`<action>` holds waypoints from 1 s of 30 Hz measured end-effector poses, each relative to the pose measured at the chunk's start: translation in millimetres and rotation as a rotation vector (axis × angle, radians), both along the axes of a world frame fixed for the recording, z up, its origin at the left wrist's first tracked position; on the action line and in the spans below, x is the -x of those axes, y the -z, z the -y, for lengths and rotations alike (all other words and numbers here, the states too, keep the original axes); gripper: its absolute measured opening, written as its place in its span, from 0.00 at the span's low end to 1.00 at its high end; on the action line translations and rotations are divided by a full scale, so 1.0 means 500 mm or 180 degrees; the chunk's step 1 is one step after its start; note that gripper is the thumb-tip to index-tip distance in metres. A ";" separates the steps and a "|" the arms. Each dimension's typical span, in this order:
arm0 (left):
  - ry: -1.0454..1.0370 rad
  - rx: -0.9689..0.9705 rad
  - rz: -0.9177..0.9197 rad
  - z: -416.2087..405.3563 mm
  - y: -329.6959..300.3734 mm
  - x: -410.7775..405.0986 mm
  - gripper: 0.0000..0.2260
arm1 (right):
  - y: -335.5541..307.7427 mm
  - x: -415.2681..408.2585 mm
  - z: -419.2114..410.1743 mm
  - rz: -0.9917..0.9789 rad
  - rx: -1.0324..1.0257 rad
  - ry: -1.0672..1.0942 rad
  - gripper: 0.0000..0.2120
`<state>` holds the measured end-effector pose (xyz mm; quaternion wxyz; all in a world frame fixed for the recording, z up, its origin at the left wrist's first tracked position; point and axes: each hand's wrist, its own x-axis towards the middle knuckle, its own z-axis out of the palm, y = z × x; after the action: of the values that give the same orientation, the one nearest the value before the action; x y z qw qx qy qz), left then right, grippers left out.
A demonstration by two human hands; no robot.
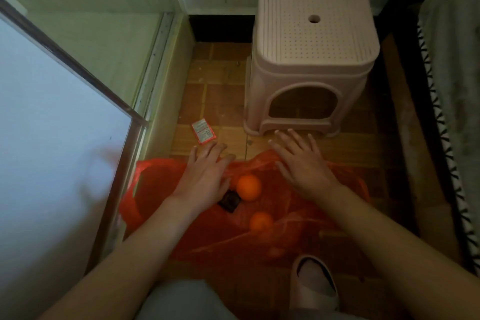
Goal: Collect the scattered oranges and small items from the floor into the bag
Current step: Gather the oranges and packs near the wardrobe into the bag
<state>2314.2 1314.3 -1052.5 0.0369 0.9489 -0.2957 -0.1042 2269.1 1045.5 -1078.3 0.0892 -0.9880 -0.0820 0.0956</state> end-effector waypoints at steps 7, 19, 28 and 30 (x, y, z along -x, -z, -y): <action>-0.0245 -0.0122 -0.0207 -0.045 0.049 0.009 0.26 | 0.022 0.004 -0.043 -0.0311 -0.0148 0.0318 0.25; -0.0278 -0.0133 -0.0202 -0.037 0.095 -0.005 0.26 | 0.015 0.099 -0.079 -0.0791 -0.0110 -0.0574 0.53; -0.0168 -0.0342 -0.0163 -0.060 0.130 -0.024 0.25 | 0.073 0.138 -0.020 -0.1116 0.0238 -0.0262 0.57; -0.0222 -0.0345 -0.0132 -0.058 0.125 -0.028 0.23 | 0.066 0.140 -0.020 -0.1064 0.0212 -0.0225 0.55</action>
<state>2328.4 1343.5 -1115.0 -0.0048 0.9568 -0.2556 -0.1383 2199.1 1055.4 -1111.2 0.0653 -0.9573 -0.0975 0.2643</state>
